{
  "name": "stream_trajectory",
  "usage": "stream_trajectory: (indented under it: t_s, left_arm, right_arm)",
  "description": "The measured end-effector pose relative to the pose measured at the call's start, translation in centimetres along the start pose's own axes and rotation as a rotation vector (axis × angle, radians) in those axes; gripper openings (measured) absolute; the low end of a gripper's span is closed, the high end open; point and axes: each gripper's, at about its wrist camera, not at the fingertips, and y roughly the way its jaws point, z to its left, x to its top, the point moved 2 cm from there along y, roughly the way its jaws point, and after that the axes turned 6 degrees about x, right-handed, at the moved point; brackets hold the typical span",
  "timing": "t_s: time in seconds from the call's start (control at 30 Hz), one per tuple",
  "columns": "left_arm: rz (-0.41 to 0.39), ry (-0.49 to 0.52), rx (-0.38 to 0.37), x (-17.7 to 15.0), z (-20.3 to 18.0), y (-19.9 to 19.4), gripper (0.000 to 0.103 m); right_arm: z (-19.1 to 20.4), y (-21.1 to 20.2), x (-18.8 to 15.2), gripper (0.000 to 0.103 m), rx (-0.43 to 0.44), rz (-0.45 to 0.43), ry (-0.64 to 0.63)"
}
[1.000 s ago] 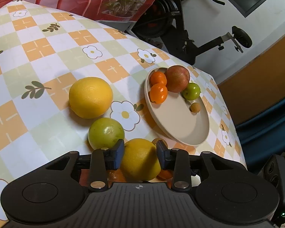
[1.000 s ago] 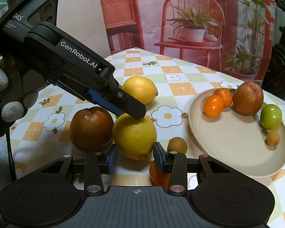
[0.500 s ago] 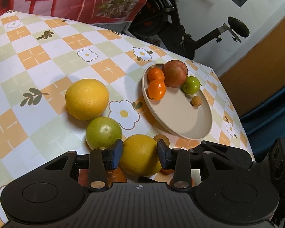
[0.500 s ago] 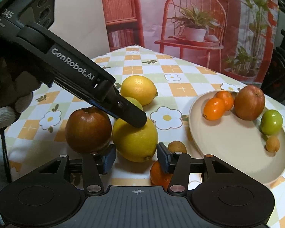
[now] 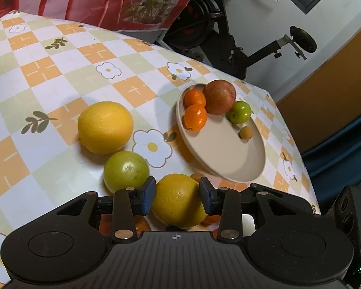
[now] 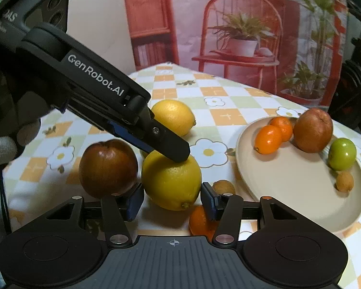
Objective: Organize fruits
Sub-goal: 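Close the left tool on the yellow lemon and lift it, then carry the lemon with the left tool over the plate and lower it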
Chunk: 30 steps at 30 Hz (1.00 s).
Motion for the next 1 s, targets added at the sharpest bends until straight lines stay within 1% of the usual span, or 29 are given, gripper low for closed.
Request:
stream_trajectory:
  t_s: [0.2,0.53,0.73,1.0]
  left_arm:
    - [-0.022,0.054,0.014,0.6,-2.0,-0.2,0.041]
    - [-0.048,0.129,0.006,2.7,-6.0,-0.1,0.041]
    - [-0.028,0.156,-0.017,4.1,-8.2,1.3,0.041]
    - [-0.013,0.178,-0.031,5.1,-10.5,3.4,0.041]
  right_arm:
    - [-0.9,-1.4,-0.2,0.048,-0.008,-0.060,0.040]
    - [-3.7,-4.3,0.2,0.048,-0.033,-0.163,0.088]
    - [-6.2,-5.7,0.1,0.048,-0.054,-0.186,0.112]
    - [-9.0,-6.4,-0.4,0.048,-0.088,-0.201,0.143]
